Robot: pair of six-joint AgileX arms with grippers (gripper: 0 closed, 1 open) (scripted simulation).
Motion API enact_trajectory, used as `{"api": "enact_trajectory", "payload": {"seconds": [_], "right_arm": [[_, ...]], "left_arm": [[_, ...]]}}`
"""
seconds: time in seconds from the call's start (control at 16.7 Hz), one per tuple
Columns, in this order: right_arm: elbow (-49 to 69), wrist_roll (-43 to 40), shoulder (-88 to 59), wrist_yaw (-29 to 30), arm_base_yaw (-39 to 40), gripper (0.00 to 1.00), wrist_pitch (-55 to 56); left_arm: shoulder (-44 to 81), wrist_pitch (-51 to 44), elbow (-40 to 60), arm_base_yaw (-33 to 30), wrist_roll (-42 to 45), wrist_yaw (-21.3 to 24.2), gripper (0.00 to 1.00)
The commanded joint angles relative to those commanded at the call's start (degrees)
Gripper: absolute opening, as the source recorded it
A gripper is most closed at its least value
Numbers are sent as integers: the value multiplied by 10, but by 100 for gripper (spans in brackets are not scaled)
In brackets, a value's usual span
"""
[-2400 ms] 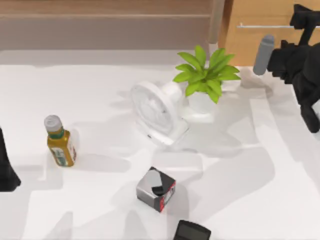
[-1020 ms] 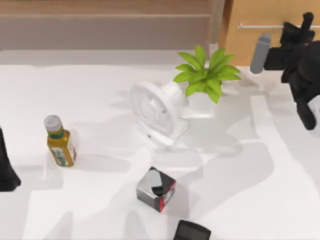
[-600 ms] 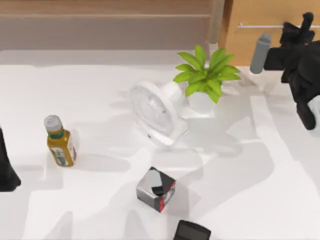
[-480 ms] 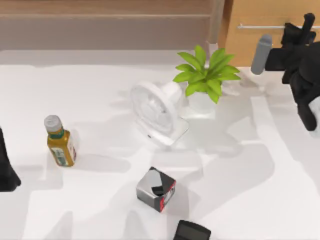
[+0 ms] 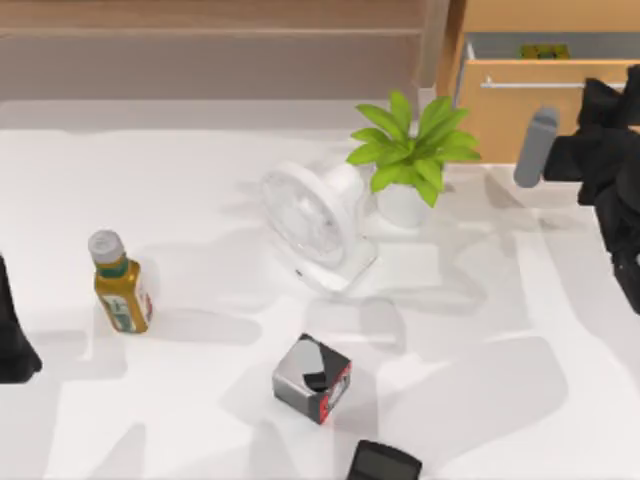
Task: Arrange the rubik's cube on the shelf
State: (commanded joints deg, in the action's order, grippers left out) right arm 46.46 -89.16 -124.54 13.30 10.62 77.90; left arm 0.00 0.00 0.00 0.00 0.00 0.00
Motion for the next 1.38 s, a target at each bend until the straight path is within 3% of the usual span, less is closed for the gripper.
{"api": "enact_trajectory", "payload": {"seconds": [0.48,0.96,1.38], "right_arm": [[-28,1,11,3,4,0,17],[-162,2,59,25,27,0,93],[-177,2,65,30,31,0,108]], "left_arm": [[0,0,0,0,0,0,100],[0,0,0,0,0,0,100],[0,0,0,0,0,0,100]]}}
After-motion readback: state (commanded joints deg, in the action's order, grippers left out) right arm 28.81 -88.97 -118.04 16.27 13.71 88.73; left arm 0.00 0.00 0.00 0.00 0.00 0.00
